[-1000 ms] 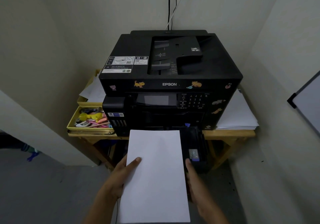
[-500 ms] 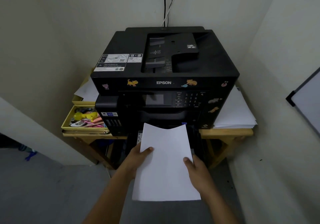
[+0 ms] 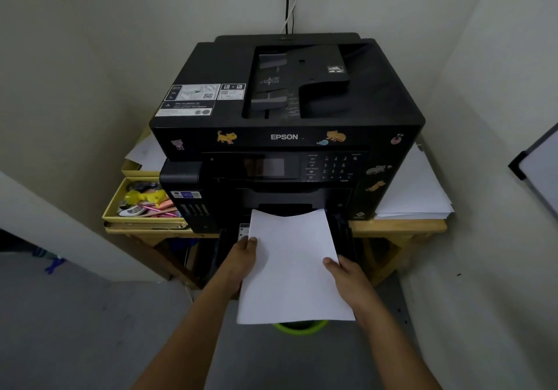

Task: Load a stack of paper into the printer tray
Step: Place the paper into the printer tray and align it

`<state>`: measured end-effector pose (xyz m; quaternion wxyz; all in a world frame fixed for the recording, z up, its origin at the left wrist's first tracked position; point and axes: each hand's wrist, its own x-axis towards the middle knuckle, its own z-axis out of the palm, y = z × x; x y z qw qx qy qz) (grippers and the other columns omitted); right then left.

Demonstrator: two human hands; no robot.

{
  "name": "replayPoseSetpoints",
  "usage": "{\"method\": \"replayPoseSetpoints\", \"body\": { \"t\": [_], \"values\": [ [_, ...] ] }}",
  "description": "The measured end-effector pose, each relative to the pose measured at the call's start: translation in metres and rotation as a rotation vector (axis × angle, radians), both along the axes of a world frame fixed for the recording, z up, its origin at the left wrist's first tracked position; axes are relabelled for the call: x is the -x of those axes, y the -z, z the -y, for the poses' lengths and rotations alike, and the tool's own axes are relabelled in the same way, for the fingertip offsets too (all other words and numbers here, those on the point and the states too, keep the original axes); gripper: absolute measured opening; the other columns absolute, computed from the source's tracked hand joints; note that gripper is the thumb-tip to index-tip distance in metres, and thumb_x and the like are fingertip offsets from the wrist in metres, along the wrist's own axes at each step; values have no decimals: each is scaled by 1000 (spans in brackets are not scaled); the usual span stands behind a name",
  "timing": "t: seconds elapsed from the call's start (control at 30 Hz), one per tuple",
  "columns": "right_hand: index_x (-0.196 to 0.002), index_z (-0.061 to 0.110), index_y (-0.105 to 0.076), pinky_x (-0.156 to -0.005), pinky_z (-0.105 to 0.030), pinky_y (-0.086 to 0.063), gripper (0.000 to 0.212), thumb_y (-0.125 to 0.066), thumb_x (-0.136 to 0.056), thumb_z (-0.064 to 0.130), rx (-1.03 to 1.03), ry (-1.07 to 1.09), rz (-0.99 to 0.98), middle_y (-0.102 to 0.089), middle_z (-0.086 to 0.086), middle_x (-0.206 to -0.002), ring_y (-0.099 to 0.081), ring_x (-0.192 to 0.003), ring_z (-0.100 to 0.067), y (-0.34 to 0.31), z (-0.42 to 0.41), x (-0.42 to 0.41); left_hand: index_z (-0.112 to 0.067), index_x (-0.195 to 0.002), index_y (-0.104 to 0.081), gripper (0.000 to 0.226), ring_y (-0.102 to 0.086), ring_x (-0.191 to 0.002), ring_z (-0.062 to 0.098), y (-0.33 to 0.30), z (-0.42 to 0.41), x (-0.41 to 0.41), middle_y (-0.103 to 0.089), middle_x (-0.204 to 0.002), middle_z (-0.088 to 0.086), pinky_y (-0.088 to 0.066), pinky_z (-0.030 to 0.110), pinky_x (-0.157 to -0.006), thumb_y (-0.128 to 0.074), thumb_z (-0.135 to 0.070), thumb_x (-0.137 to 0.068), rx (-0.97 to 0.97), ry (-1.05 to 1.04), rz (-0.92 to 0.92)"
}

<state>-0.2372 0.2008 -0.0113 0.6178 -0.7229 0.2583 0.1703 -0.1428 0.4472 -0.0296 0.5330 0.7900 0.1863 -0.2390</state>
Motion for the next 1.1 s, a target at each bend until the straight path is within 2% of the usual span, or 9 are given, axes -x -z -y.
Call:
{"method": "replayPoseSetpoints", "body": {
  "t": [0.17,0.3,0.37,0.43,0.6,0.73,0.87,0.97,1.1],
  "values": [
    [-132,31,-68,-88,-41,-61,25,-56,-112,41,-97,57,-72,-77,0,-122,-75,-108,-25,4,-2,-7,-14,-168,-34,60,-47,-151,36,3,0,-9,-44,-168,14,-36,50,-128,-38,-44,-116,-3,-17,-18],
    [-136,31,-64,-83,-36,-60,27,-55,-113,40,-101,68,-58,-74,3,-124,-73,-109,-21,6,-4,-17,-13,-168,-33,59,-42,-154,36,7,1,-18,-40,-170,15,-33,45,-129,-36,-43,-117,-62,2,1],
    [-146,25,-62,-96,-43,-61,37,-55,-113,41,-108,69,-59,-72,0,-133,-71,-116,-23,10,-6,-23,-12,-168,-33,59,-44,-152,38,8,2,-23,-41,-169,17,-36,45,-126,-36,-42,-117,-101,14,26],
    [-154,22,-57,-109,-51,-57,47,-55,-112,43,-104,79,-76,-69,-4,-142,-69,-124,-26,16,-8,-29,-8,-164,-39,57,-50,-146,40,11,2,-27,-47,-163,20,-40,43,-120,-37,-40,-117,-130,14,45],
    [-149,20,-60,-112,-52,-55,42,-53,-113,41,-65,80,-71,-68,-5,-140,-67,-124,-29,21,-12,-40,-1,-150,-55,48,-60,-131,42,16,3,-33,-60,-147,27,-43,35,-96,-43,-33,-116,-145,-32,58],
    [-150,15,-60,-114,-50,-52,42,-53,-114,36,-24,85,-35,-66,-7,-145,-64,-129,-30,24,-15,-51,-4,-153,-56,46,-60,-127,37,14,-1,-32,-61,-148,21,-43,33,-95,-47,-30,-115,-77,-77,55],
    [-149,12,-60,-103,-38,-49,40,-53,-115,31,30,86,-3,-65,-6,-139,-62,-120,-26,26,-15,-60,-4,-145,-64,42,-62,-108,30,13,-7,-28,-68,-126,15,-47,32,-79,-55,-30,-113,-20,-126,33],
    [-149,14,-61,-105,-40,-50,39,-53,-114,31,29,89,4,-66,-5,-142,-63,-121,-26,29,-14,-63,-4,-141,-64,40,-60,-109,28,19,-13,-25,-66,-132,13,-47,33,-89,-57,-30,-112,-3,-105,14],
    [-149,17,-61,-108,-43,-52,40,-54,-114,35,18,109,0,-66,-5,-142,-64,-125,-28,34,-13,-63,-11,-123,-58,23,-58,-98,29,20,-10,-20,-61,-102,6,-44,33,-84,-53,-31,-113,-129,-21,69]
  ]
}}
